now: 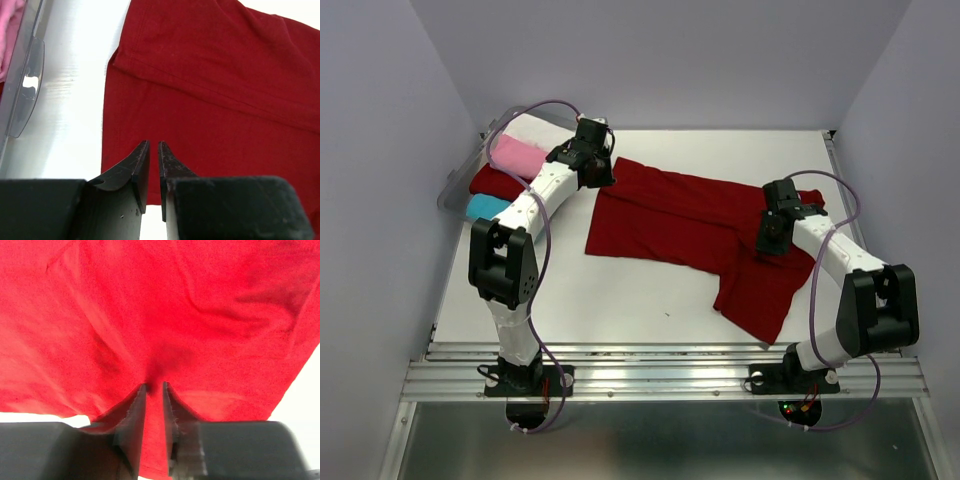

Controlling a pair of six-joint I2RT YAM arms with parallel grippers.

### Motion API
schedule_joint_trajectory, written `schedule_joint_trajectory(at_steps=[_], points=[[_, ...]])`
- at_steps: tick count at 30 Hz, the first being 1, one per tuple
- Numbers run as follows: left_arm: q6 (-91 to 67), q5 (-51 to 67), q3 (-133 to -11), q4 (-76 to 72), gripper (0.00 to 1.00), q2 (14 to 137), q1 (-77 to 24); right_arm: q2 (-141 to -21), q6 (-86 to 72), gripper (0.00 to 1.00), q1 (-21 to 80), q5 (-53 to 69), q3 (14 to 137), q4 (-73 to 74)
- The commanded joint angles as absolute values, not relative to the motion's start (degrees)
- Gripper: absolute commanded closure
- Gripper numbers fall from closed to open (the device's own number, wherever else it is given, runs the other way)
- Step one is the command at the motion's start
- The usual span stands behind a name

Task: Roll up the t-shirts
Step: Fold the T-shirt at the center of the board.

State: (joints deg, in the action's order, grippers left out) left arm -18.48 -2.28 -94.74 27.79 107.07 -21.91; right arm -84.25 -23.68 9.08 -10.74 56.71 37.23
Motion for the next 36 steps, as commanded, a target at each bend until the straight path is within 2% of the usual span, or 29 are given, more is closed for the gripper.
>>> schedule_joint_trajectory(at_steps=[1,3,5,13,18,26,36], points=[[-17.05,-3.25,-96.07,28.65,0.75,105.21,-22.06,-82.27,-22.94,0.66,9.49,-12.38,58.71,40.60],[-16.88,-3.25,-95.80,28.65,0.75,105.29,-22.06,-81.65,-22.94,0.57,9.49,-14.14,59.24,41.04],[-16.79,-3.25,-95.54,28.56,0.74,105.47,-22.06,-80.95,-23.03,0.57,8.44,-15.73,59.68,41.04],[-16.88,0.52,-100.00,26.81,0.74,110.47,-22.15,-85.07,-24.52,0.69,-4.46,-8.45,63.36,34.65],[-17.23,2.63,-107.83,27.86,0.75,119.24,-22.50,-94.80,-26.01,0.77,-9.75,-5.28,68.19,30.33],[-18.63,3.08,-117.94,27.51,0.75,129.10,-22.50,-108.97,-28.83,0.81,-13.10,-4.30,77.34,27.42],[-17.58,2.46,-122.08,29.62,0.76,139.20,-21.97,-114.87,-29.79,0.81,-13.10,-7.03,76.20,24.79]])
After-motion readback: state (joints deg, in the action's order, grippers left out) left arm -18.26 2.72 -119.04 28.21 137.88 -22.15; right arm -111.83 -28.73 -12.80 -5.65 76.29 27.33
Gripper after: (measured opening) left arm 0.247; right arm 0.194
